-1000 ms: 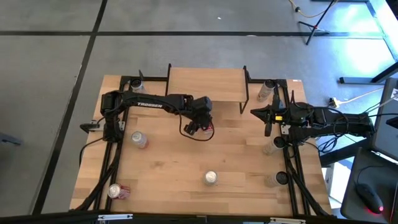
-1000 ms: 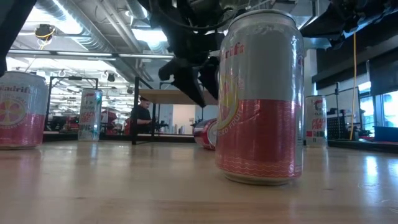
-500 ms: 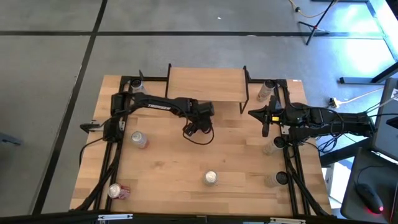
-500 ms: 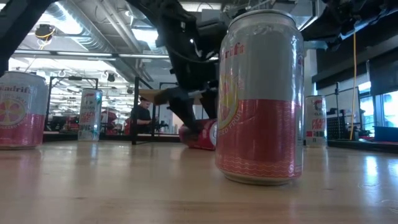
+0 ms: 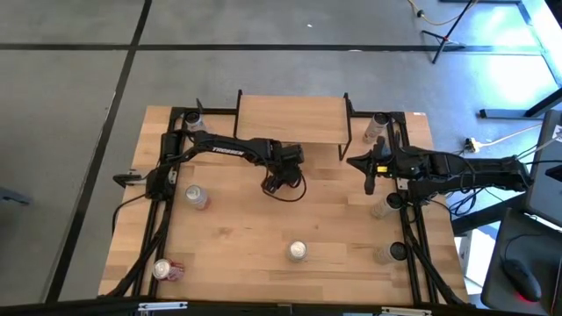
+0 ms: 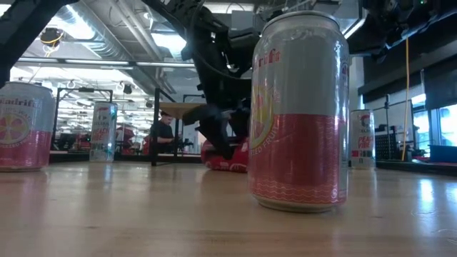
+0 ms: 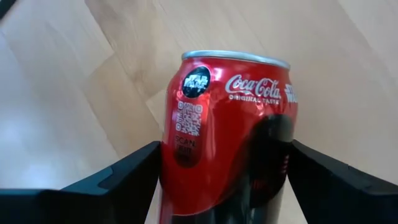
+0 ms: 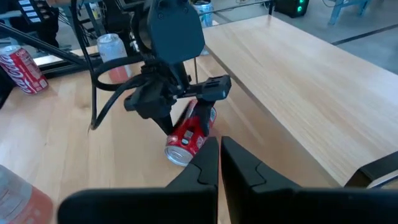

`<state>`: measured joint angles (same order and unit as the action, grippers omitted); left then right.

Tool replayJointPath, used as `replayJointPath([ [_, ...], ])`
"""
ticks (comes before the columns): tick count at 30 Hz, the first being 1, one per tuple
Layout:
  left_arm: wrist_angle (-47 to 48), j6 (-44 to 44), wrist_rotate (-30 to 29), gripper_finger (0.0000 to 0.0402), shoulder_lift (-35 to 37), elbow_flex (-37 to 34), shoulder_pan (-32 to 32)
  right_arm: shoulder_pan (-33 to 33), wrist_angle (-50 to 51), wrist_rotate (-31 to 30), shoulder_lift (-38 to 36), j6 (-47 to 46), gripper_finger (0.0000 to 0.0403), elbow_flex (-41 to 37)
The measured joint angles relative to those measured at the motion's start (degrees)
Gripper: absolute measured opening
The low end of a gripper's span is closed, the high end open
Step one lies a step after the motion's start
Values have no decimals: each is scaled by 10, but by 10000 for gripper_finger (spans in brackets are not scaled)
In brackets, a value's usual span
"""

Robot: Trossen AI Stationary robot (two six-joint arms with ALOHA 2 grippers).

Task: Place canned beverage on shelf
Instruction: Put the top red soda can on the shelf

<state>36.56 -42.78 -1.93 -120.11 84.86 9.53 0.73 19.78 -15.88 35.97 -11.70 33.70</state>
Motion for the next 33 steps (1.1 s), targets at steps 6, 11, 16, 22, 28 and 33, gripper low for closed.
replayJointPath([
  [6,-5,52,3,291,0,-1,-3,0,1,0,7,0,7,0],
  [11,-20,99,-4,256,3,-3,-11,0,0,0,6,0,7,0],
  [16,-23,154,-5,250,18,14,-25,0,-5,0,5,0,7,0],
  [22,-7,238,-11,250,58,77,-29,0,-56,-17,2,9,7,0],
  [28,14,277,-55,250,104,102,-29,0,-110,-15,-4,31,7,0],
  [33,3,335,-59,250,164,109,-26,0,-155,-16,-6,32,7,0],
])
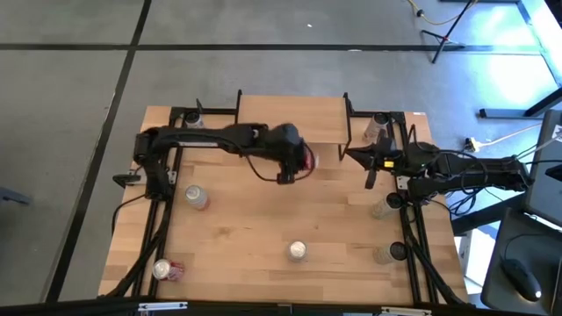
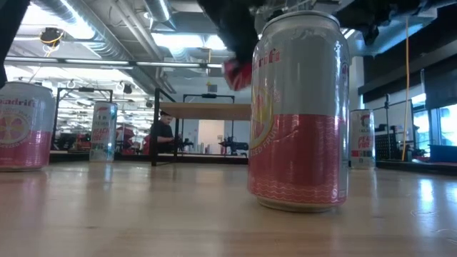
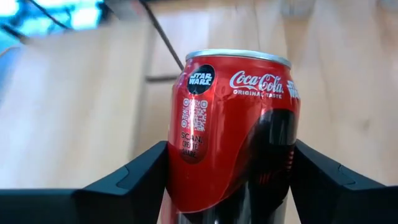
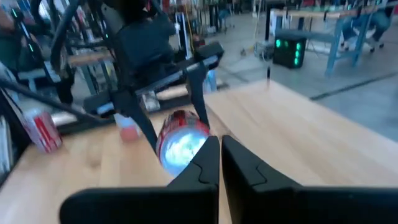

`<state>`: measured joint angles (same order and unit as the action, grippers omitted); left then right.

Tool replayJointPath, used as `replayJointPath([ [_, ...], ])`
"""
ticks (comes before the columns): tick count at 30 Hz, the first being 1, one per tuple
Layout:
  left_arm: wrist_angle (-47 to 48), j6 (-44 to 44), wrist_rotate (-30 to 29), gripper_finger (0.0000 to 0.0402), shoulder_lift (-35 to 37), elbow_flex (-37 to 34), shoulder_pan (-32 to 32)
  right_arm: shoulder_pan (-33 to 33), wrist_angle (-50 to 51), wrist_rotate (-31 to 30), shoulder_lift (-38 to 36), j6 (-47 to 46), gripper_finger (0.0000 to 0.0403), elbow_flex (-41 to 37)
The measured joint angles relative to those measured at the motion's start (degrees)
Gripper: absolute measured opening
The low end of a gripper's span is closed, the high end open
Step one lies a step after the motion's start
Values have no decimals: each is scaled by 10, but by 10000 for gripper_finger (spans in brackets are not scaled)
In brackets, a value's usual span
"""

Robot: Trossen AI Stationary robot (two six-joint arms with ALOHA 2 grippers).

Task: Place canned beverage on shelf
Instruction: Put the top red soda can on the shelf

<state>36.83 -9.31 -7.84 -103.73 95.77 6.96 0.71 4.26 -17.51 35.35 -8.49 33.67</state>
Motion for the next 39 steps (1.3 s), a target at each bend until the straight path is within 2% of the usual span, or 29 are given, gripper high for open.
replayJointPath([
  [5,-21,53,6,250,46,-1,9,0,-48,0,4,5,7,0],
  [9,-66,87,53,250,94,-5,29,0,-83,0,19,15,7,0],
  [13,-134,94,89,250,141,-58,46,-8,-102,1,41,15,7,12],
  [17,-250,124,148,250,191,-150,74,-32,-97,5,82,10,7,56],
  [22,-456,211,247,250,227,-264,118,-68,-23,6,145,8,7,144],
  [26,-561,273,325,250,228,-305,143,-87,6,11,191,-3,12,208],
  [30,-588,288,366,250,228,-311,158,-110,3,76,230,-26,62,272],
  [35,-621,303,400,250,228,-312,171,-131,-3,146,288,-68,181,345],
  [39,-622,302,405,250,228,-312,178,-131,-3,157,339,-66,263,391],
])
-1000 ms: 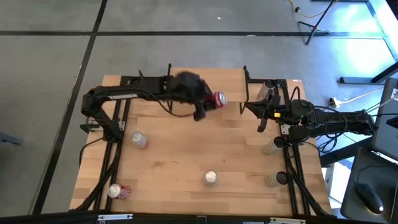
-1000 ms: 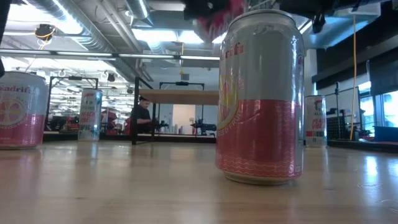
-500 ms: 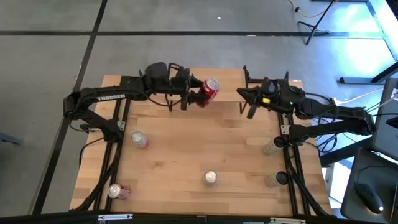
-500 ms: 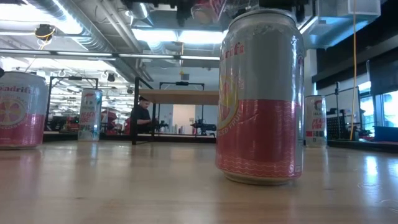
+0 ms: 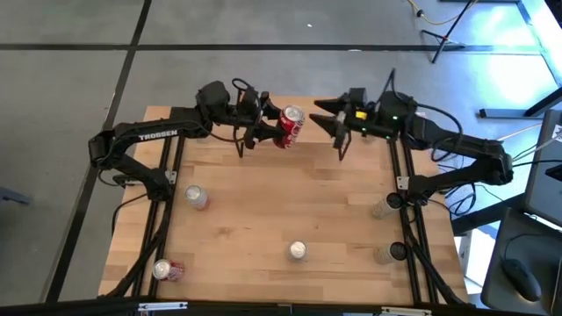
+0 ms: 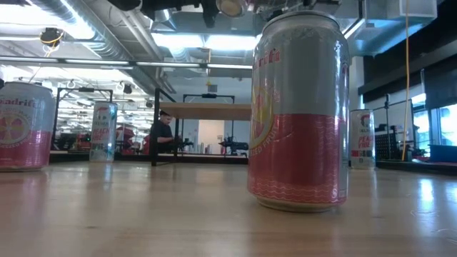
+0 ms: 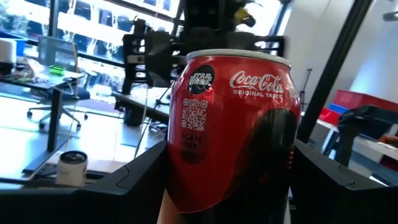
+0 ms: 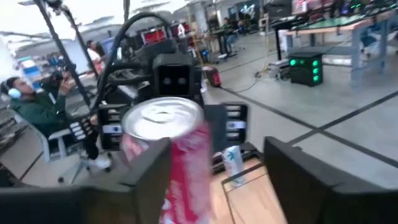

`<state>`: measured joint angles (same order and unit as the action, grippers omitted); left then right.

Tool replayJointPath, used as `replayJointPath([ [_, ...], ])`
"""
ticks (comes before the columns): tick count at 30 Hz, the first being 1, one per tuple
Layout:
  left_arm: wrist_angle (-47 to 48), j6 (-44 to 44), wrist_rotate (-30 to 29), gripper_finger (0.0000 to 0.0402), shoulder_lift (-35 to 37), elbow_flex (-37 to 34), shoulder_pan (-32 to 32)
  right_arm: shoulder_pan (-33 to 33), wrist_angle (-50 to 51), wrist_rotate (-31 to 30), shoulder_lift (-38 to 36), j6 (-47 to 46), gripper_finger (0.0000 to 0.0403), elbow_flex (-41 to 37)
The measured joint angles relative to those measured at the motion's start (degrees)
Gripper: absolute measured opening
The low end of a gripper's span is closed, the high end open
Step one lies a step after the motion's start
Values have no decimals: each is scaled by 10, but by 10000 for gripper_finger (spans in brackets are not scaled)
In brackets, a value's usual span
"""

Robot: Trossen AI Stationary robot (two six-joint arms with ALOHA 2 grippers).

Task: Place canned beverage on shelf
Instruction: Put the top red soda can on the shelf

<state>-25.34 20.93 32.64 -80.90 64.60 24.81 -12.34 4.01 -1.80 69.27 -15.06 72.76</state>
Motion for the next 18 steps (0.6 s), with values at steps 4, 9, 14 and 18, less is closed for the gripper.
replayJointPath([
  [4,0,0,5,251,0,0,7,7,2,11,37,4,315,32],
  [9,3,4,7,251,0,0,16,7,9,-23,50,5,347,50],
  [14,0,5,7,251,0,0,19,7,-46,-9,59,5,356,49],
  [18,-5,6,8,251,0,0,19,7,-79,4,86,5,353,49],
])
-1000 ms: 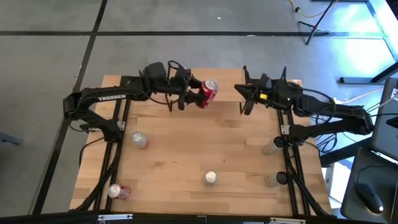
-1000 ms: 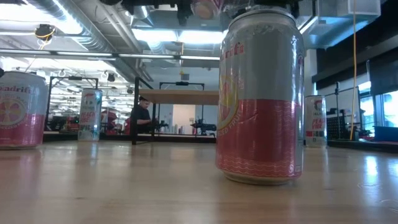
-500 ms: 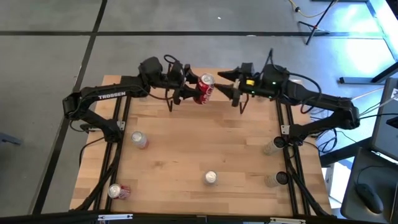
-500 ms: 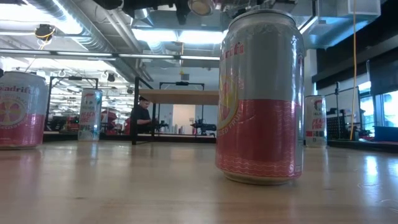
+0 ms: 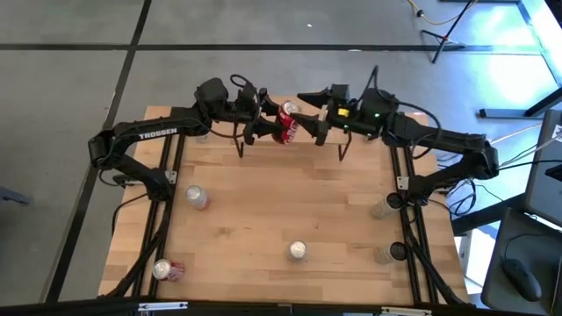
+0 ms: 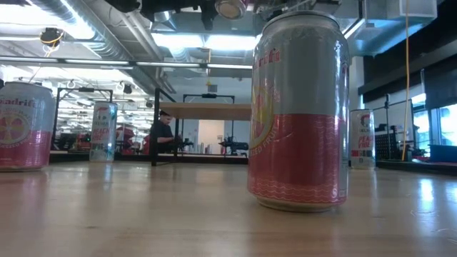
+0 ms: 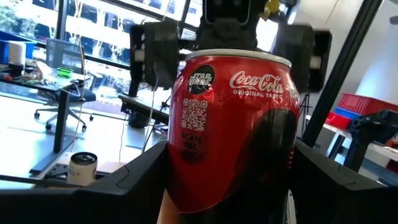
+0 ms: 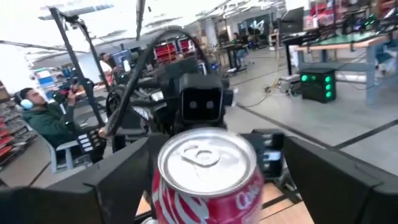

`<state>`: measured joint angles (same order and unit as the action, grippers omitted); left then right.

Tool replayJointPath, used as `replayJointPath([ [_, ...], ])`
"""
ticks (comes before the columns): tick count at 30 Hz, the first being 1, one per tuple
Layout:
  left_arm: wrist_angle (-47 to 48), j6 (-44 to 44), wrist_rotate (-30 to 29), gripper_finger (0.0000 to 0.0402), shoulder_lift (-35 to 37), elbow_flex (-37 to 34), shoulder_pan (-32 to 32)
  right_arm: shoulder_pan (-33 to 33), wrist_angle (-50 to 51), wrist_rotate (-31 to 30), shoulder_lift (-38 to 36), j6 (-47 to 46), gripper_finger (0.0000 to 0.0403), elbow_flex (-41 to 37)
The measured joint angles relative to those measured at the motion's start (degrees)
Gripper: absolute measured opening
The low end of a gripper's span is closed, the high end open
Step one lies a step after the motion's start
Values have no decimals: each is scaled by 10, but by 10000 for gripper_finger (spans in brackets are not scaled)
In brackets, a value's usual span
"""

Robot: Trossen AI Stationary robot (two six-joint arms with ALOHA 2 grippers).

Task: Place canned beverage on shelf
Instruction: Put the top red soda can on the shelf

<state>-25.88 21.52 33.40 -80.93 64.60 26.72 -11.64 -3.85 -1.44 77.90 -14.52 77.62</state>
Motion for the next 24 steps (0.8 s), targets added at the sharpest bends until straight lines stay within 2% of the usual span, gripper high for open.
replayJointPath([
  [6,-9,6,-3,251,0,0,0,0,-24,41,43,-7,351,0],
  [13,-8,7,-3,251,0,0,0,0,-32,47,48,-5,350,0],
  [15,-9,6,1,251,0,1,0,0,-35,47,47,-3,340,0],
  [20,-10,4,4,261,0,1,0,0,-33,40,46,-3,274,0],
  [24,-9,2,3,282,0,1,0,-8,-32,43,46,-2,274,0],
])
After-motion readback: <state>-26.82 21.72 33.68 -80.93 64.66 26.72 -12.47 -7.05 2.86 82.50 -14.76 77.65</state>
